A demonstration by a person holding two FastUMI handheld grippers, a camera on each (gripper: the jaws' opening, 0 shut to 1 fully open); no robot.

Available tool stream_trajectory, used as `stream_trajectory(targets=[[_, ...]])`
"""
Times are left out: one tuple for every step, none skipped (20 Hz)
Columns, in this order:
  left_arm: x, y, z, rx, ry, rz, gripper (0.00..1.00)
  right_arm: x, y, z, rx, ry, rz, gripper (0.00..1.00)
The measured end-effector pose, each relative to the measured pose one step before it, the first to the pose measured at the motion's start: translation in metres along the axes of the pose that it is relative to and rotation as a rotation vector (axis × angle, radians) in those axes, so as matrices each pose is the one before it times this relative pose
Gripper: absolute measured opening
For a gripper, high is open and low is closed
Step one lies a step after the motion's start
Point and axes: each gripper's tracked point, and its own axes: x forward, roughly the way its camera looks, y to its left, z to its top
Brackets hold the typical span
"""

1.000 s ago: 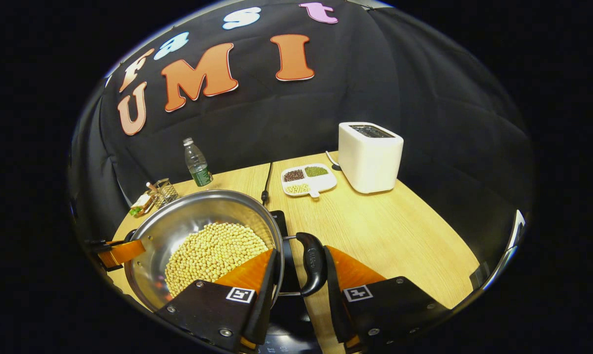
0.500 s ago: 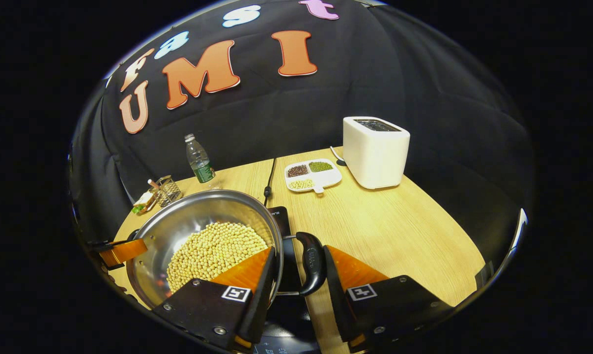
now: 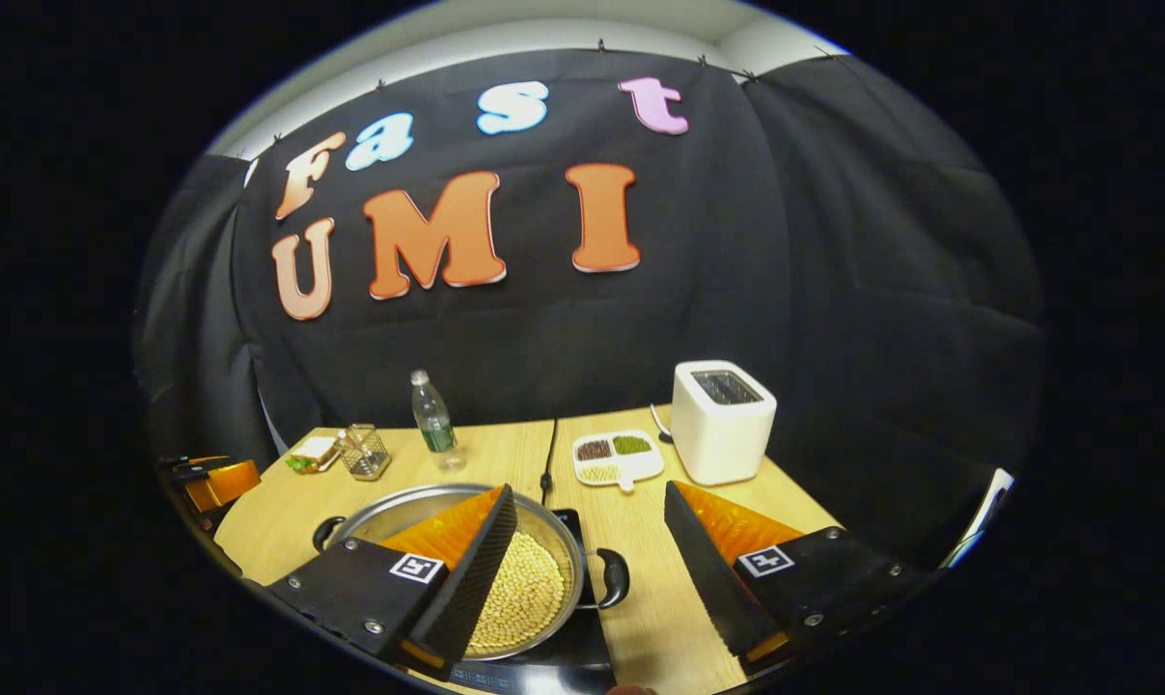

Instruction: First push the handle of the pot to place it horizontally, then grasp the pot with both hands and set it on the induction cooktop.

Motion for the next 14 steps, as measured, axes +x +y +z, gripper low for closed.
stream_trajectory(targets=[[-0.00859, 0.01142, 0.01636, 0.02031, -0.03522, 0.02551, 0.89, -0.0127, 0.00467, 0.01584, -0.00418, -0.02897, 0.01434, 0.95], [-0.00867, 0.01118, 0.01725, 0.01674, -0.03648, 0.0237, 0.89, -0.01105, 0.00276, 0.0153, -0.00505, -0.03258, 0.01096, 0.95], [-0.00753, 0.00717, 0.01768, -0.00283, -0.03149, 0.00893, 0.89, -0.0086, 0.00028, 0.01331, -0.01041, -0.02785, 0.00319, 0.95], [-0.00823, 0.00427, 0.01643, -0.01889, -0.02883, 0.00034, 0.89, -0.00793, -0.00022, 0.01194, -0.00417, -0.02465, -0.00016, 0.95], [-0.00747, 0.00427, 0.01694, -0.02394, -0.01696, -0.00622, 0.89, -0.01103, 0.00316, 0.0121, 0.00379, -0.02092, 0.00961, 1.0], [-0.00659, 0.00919, 0.01562, -0.01212, -0.02655, 0.00659, 0.89, -0.0087, 0.00292, 0.00851, 0.00327, -0.01596, 0.01114, 0.95], [-0.00452, 0.01375, 0.01859, 0.0233, -0.04151, 0.03148, 0.92, -0.00794, -0.00035, 0.00956, -0.00501, -0.01971, 0.00027, 0.95], [-0.0022, 0.01694, 0.0189, 0.0404, -0.04326, 0.03971, 0.89, -0.00732, -0.00319, 0.00989, -0.01517, -0.02533, -0.00955, 0.95], [-0.0043, 0.01092, 0.01496, 0.0168, -0.02883, 0.01937, 0.89, -0.00605, -0.00381, 0.01079, -0.01216, -0.02694, -0.01166, 0.95], [-0.00671, -0.00304, 0.00939, -0.03406, -0.00544, -0.01206, 0.88, -0.00567, -0.00339, 0.01038, -0.00022, -0.02375, -0.00452, 0.95], [-0.00676, -0.00617, 0.00748, -0.0615, 0.01098, -0.03361, 0.88, -0.00638, -0.0002, 0.00934, 0.00976, -0.01815, 0.00386, 0.95], [-0.00719, -0.00065, 0.00625, -0.04825, 0.00283, -0.02132, 0.91, -0.005, -0.00111, 0.00493, 0.00915, -0.01096, 0.00398, 0.95], [-0.00479, 0.0076, 0.00911, -0.01452, -0.01489, 0.00583, 0.88, -0.00215, -0.00297, 0.00183, 0.00562, -0.00627, 0.0012, 0.95], [-0.00065, 0.01577, 0.00684, 0.01354, -0.01573, 0.02123, 0.89, -0.0009, -0.00301, 0.00128, 0.00325, -0.00233, -0.00006, 0.95]])
